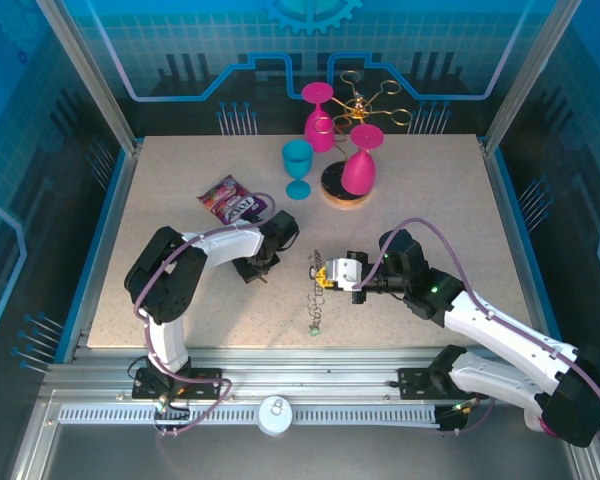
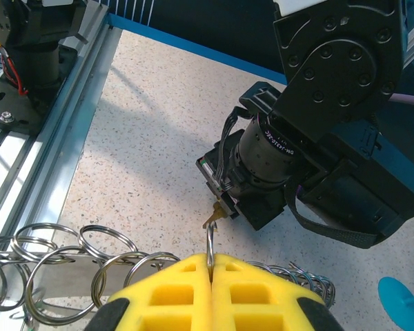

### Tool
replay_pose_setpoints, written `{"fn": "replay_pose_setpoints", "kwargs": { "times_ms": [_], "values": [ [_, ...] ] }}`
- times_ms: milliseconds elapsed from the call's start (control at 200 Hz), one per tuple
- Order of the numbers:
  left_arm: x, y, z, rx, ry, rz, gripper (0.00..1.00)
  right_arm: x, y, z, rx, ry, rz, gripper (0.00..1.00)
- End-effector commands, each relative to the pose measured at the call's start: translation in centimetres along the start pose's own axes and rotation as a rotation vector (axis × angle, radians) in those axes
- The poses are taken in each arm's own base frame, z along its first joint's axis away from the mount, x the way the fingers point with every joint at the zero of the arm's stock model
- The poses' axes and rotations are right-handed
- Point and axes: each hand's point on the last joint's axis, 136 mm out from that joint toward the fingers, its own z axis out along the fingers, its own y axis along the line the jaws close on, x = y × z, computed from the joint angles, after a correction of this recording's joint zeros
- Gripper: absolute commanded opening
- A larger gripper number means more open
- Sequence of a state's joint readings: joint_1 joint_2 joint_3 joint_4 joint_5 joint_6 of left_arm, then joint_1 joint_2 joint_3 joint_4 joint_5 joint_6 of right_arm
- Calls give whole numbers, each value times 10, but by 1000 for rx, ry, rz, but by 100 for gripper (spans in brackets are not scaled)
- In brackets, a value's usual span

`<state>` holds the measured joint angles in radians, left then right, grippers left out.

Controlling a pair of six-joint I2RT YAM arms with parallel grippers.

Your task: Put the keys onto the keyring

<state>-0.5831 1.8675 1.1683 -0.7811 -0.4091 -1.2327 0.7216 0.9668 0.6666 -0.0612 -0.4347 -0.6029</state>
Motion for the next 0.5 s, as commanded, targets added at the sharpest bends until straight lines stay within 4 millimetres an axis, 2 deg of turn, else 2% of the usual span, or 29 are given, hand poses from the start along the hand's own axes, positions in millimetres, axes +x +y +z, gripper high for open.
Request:
{"fn": "replay_pose_setpoints", "kwargs": {
  "times_ms": [0, 95, 215, 345, 495],
  "values": [
    [-4, 13, 4, -52, -20, -14, 5, -11, 8, 0, -30, -38, -27, 0],
    [-9, 16, -3, -44, -43, -11, 0, -11, 8, 0, -31, -38, -29, 0],
    [-20, 21, -26, -24, -121, 22, 0, -11, 8, 0, -31, -36, -28, 0],
    [-34, 14, -69, 96, -262, 150, 0, -12, 8, -2, -32, -39, -30, 0],
    [-37, -6, -126, 308, -433, 464, 0, -13, 7, -1, -33, -36, -18, 0]
  ]
}}
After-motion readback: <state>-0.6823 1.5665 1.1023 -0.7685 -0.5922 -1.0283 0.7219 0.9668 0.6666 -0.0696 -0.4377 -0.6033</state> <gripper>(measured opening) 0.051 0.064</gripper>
